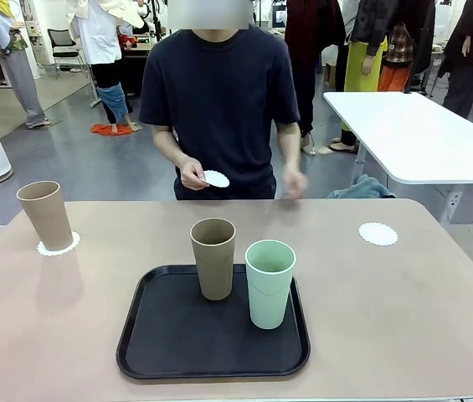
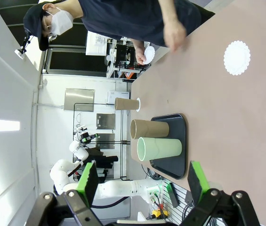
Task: Place coasters on the table and set cups on them.
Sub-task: Take one Reusable plastic cup from the Flat Tray and place it on a coaster set by the human.
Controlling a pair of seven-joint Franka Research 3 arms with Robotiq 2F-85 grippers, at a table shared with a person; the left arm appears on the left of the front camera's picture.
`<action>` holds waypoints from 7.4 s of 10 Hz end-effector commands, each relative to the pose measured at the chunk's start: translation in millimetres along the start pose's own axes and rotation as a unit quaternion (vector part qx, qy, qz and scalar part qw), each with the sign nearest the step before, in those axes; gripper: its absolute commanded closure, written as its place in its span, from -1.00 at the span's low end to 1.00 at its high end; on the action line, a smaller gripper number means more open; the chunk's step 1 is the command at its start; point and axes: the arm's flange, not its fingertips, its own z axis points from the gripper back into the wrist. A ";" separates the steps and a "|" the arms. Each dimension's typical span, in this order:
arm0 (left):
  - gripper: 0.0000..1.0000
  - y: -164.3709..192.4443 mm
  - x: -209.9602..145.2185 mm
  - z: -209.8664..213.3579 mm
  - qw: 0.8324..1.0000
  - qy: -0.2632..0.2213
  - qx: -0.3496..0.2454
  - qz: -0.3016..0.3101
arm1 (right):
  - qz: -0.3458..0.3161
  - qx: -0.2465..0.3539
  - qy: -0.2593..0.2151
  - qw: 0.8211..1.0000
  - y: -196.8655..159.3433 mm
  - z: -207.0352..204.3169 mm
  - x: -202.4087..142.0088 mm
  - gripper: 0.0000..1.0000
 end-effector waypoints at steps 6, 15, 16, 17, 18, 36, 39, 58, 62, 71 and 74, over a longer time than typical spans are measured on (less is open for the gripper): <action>-1.00 -1.2 0.3 1.8 1.000 -0.003 0.004 0.005 | 0.003 0.007 0.001 1.000 0.2 -0.2 0.8 -1.00; -1.00 -1.2 0.3 1.8 1.000 -0.003 0.004 0.005 | 0.343 -0.271 0.127 0.890 157.9 -131.9 9.7 -1.00; -1.00 -1.2 0.3 1.8 1.000 -0.003 0.004 0.005 | 0.410 -0.279 0.162 0.853 173.8 -157.2 -6.0 -1.00; -1.00 -1.2 0.3 1.8 1.000 -0.003 0.004 0.005 | 0.484 -0.308 0.189 0.797 177.0 -183.2 -30.1 -1.00; -1.00 -1.2 0.3 1.8 1.000 -0.003 0.004 0.005 | 0.545 -0.314 0.214 0.747 174.0 -205.9 -52.8 -1.00; -1.00 -1.2 0.3 1.8 1.000 -0.003 0.004 0.005 | 0.674 0.300 0.055 0.673 56.1 -246.9 -55.2 -1.00; -1.00 -1.2 0.3 1.8 1.000 -0.003 0.004 0.005 | 0.676 0.280 0.122 0.670 2.8 -285.9 -69.5 -1.00; -1.00 -1.2 0.3 1.8 1.000 -0.003 0.004 0.005 | 0.717 0.138 0.225 0.646 -48.1 -408.4 -105.5 -1.00; -1.00 -1.2 0.3 1.8 1.000 -0.003 0.004 0.005 | 0.672 0.165 0.259 0.674 -43.1 -412.0 -117.1 -1.00; -1.00 -1.2 0.3 1.8 1.000 -0.003 0.004 0.005 | 0.702 0.177 0.247 0.644 -59.2 -442.9 -122.8 -1.00; -1.00 -1.2 0.3 1.8 1.000 -0.003 0.004 0.005 | 0.690 0.184 0.248 0.655 -67.3 -454.5 -119.9 -1.00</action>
